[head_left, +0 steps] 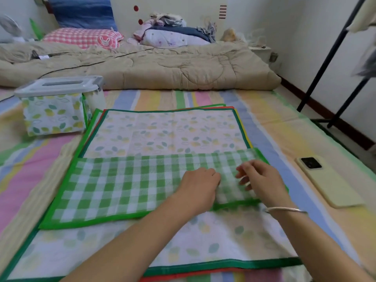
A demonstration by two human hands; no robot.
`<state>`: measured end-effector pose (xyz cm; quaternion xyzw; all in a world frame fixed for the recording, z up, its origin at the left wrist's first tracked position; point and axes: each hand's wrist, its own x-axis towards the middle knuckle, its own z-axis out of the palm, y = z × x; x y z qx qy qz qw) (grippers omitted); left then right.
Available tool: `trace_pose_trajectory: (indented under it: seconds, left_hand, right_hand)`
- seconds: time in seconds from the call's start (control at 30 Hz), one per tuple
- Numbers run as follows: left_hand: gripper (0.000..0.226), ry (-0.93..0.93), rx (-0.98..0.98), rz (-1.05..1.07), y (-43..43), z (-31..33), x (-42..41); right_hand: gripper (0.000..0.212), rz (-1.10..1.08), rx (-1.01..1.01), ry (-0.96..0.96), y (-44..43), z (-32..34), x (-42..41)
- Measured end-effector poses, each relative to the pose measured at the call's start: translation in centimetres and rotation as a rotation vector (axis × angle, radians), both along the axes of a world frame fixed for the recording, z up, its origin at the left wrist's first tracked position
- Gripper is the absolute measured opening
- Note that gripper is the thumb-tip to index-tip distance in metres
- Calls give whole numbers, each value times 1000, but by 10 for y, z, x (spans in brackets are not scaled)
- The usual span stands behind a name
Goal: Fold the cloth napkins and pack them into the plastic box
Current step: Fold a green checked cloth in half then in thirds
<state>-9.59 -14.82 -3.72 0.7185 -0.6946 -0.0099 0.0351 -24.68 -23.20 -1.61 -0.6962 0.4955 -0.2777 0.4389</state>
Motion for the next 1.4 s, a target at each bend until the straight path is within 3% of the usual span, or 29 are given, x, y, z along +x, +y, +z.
trace_pose_trajectory:
  seconds: [0.07,0.13,0.23,0.33,0.5,0.6,0.83,0.93,1.03,1.13,1.2,1.3,1.4]
  left_hand:
    - [22,-15,19,14,-8,3,3]
    - [33,-11,46,26,-14,6,4]
    - [47,2,83,51,-23,6,1]
    - [51,-20,149,63,-29,9,2]
    - [55,20,176,57,-31,8,4]
    - [63,21,181,53,-31,6,6]
    - [74,168,150,85,-29,-1,11]
    - [89,161,98,88,-28,-10,14]
    - [95,142,48,94,-25,-18,14]
    - [104,134,35,90,-26,-21,14]
    - [109,143,55,89,-28,-20,15]
    - [100,143,75,73,-34,-14,18]
    - [96,149,82,68,-37,-13,20]
  right_hand:
    - [32,102,412,86,20,12,-17]
    - [34,153,673,157,35,15,-31]
    - [34,65,817,103,39,9,-45]
    - [27,-66,860,-75,32,7,-53]
    - [8,-258,851,-397,24,6,-47]
    - [23,-336,758,-532,22,-2,-37]
    - [27,-508,687,-713,15,-7,-8]
    - [15,-547,716,-784,13,-8,-1]
    - [3,-552,712,-809,10,-9,1]
    - [15,-526,628,-795,9,-14,1]
    - [20,-509,523,-718,10,-18,1]
    - [34,-468,380,-544,15,-20,3]
    - [19,-357,197,-397,23,-13,5]
